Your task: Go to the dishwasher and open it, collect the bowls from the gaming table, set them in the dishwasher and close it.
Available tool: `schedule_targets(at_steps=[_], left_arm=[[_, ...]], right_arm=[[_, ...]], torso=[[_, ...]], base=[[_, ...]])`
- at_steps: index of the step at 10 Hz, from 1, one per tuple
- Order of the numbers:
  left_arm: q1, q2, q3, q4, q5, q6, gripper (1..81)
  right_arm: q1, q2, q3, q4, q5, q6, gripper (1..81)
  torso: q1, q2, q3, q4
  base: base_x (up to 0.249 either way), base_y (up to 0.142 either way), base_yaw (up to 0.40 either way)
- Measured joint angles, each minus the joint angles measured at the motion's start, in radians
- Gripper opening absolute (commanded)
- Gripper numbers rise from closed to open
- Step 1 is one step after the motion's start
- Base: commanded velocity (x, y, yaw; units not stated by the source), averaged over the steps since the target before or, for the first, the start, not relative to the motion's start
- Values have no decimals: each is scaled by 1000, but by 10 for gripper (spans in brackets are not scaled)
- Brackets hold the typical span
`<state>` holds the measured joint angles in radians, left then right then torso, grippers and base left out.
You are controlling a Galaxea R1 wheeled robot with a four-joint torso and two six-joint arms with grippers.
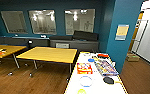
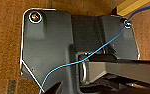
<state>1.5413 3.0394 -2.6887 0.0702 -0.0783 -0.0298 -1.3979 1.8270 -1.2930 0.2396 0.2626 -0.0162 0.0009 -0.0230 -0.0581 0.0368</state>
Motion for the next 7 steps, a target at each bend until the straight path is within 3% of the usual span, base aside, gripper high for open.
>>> schedule_targets(at_steps=[3, 7], left_arm=[[0, 0, 0, 0, 0, 0, 811], [0, 2, 0, 0, 0, -1, 811]], right_arm=[[223, -91, 105, 111, -23, 3, 811], [457, -139, 85, 266, -179, 5, 811]], torso=[[0, 0, 0, 0], [0, 0, 0, 0]], base=[[0, 0, 0], [0, 0, 0]])
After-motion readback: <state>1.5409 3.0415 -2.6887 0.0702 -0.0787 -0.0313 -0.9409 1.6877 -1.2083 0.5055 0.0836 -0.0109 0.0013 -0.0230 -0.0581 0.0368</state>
